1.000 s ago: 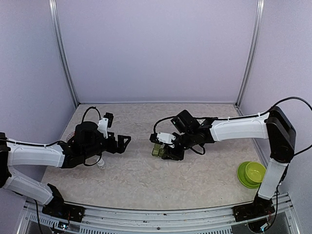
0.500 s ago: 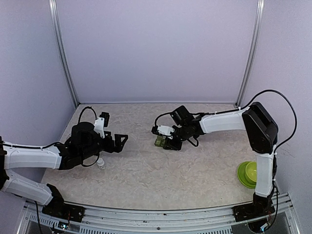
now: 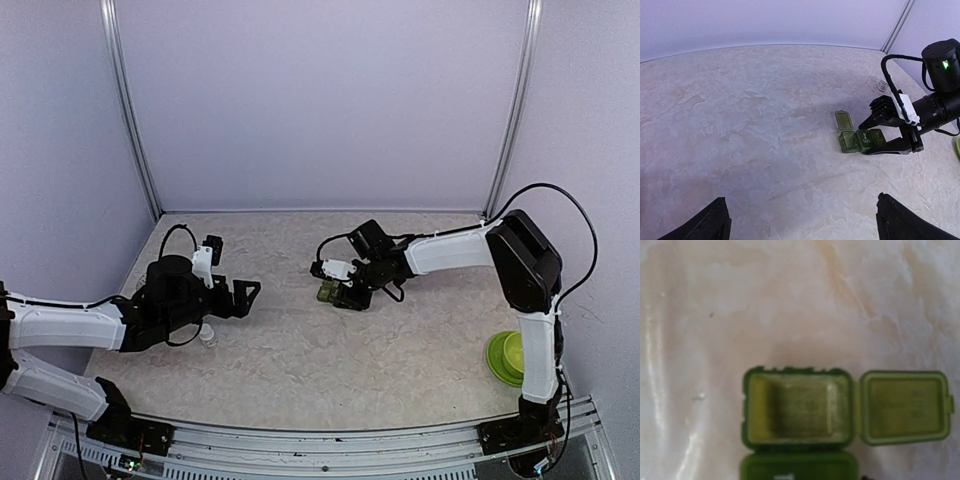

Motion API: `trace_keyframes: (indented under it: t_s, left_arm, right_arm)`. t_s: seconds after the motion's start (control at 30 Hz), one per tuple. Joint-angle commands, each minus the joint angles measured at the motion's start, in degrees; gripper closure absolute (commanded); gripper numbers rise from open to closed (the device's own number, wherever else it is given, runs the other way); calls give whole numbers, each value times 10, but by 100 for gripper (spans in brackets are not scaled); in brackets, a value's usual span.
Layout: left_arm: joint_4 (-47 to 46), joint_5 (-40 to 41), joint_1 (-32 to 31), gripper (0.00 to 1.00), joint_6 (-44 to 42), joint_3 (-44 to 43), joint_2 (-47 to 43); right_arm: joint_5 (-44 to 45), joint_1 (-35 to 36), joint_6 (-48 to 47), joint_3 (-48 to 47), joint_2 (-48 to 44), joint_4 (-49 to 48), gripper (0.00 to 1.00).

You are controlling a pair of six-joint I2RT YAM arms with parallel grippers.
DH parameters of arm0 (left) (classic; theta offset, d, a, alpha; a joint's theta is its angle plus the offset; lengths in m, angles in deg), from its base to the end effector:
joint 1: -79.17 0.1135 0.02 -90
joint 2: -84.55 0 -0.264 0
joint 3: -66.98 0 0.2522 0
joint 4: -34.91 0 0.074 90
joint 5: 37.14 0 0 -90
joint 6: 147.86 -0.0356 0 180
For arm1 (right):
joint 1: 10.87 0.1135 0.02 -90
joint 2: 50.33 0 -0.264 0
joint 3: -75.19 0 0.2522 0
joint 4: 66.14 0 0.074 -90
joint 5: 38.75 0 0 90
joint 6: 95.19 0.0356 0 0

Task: Sort the pills into containers
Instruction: Place the pill container at the center of the board, then adjust the pill container at the center of the board.

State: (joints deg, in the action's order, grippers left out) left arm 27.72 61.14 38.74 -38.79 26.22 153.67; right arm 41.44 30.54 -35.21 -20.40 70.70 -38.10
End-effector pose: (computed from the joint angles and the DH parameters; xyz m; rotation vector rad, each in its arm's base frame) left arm 0.1934 -0.1580 0.2009 0.2696 1.9576 -0.5469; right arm 0.3325 0.3014 0.1437 -1.5219 1.9951 0.2963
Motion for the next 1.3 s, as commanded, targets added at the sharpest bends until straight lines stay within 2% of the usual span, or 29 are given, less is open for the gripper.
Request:
trace_keyframes:
  t_s: [0.0, 0.13, 0.3, 0.8, 1.27]
  left_arm:
    - [-9, 8, 4, 1, 5, 8, -8]
    - [-11, 7, 4, 1, 6, 8, -7]
    - [-14, 5, 4, 1, 7, 8, -7]
    - [-22, 3, 4, 1, 11, 14, -3]
    - [-25, 1, 4, 1, 12, 11, 7]
  right_arm:
    - [2, -5, 5, 1, 1, -10, 44]
    - [6, -6, 14, 17, -10, -11, 32]
    - [27, -6, 26, 37, -21, -14, 22]
    - [118, -32, 77, 66, -24, -29, 9]
    - [155, -66, 113, -26, 42, -22, 5]
